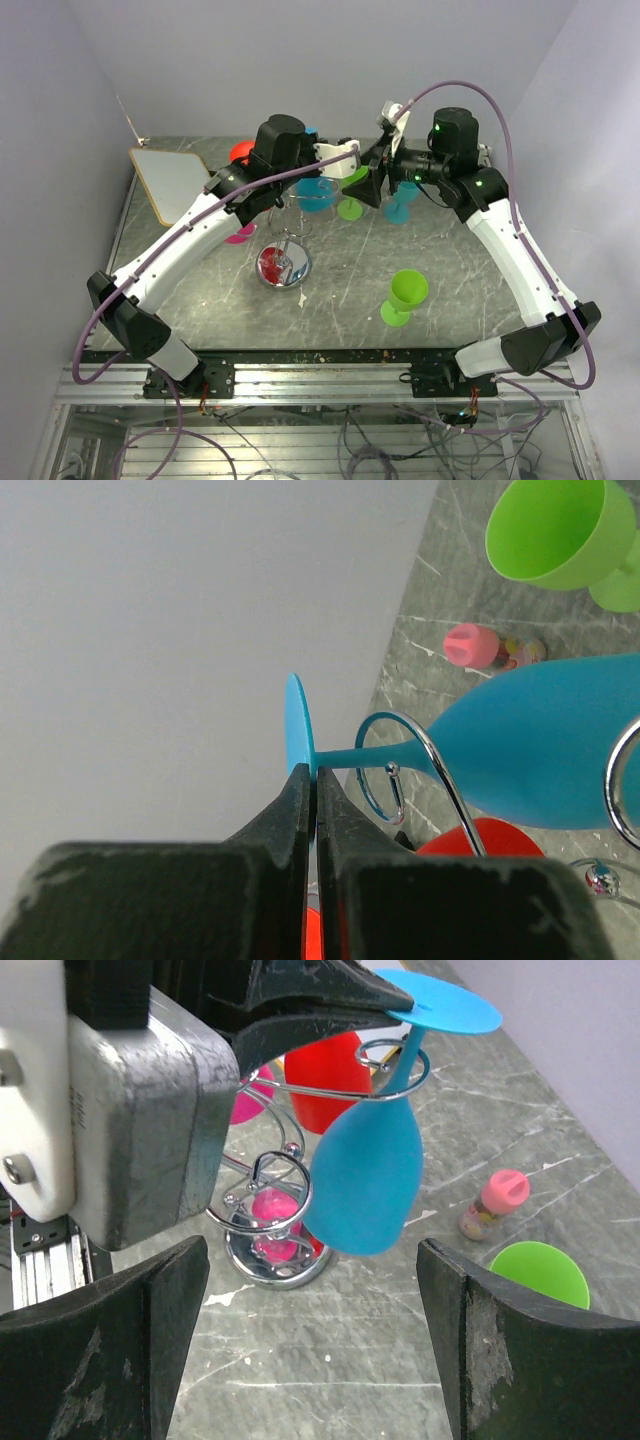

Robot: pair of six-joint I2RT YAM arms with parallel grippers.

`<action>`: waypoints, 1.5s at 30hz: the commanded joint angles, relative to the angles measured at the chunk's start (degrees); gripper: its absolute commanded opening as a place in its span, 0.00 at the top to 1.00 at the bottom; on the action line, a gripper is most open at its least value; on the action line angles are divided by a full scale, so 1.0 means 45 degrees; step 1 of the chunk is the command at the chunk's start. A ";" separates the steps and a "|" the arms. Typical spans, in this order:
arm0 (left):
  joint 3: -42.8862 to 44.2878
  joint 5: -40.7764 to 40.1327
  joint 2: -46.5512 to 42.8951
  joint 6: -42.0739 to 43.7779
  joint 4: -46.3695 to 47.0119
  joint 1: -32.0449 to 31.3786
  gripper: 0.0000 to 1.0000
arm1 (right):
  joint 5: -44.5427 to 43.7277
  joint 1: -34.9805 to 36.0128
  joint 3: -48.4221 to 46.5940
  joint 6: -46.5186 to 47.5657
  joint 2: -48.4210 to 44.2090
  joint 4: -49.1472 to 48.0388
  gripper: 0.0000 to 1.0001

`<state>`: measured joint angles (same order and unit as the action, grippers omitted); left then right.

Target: Place the wine glass upside down on the wine glass rack

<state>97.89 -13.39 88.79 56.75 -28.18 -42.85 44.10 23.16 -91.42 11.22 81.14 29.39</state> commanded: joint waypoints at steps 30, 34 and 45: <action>0.0522 0.0813 -0.1181 -0.0124 -0.2408 -0.0234 0.57 | -0.1293 -0.0825 0.1032 0.0475 -0.1163 -0.0114 0.12; 0.0601 0.1009 -0.1392 -0.0158 -0.2443 -0.0224 0.47 | -0.1945 -0.1103 0.1190 0.0486 -0.1322 -0.0060 0.11; 0.1328 0.2493 -0.2052 -0.0981 -0.3032 -0.0238 0.31 | -0.3686 -0.2619 0.2080 -0.0202 -0.1762 -0.0480 0.11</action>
<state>100.29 -7.05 81.82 55.88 -40.91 -43.35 32.62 14.26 -83.81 12.56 74.52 29.32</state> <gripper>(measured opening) 0.678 0.892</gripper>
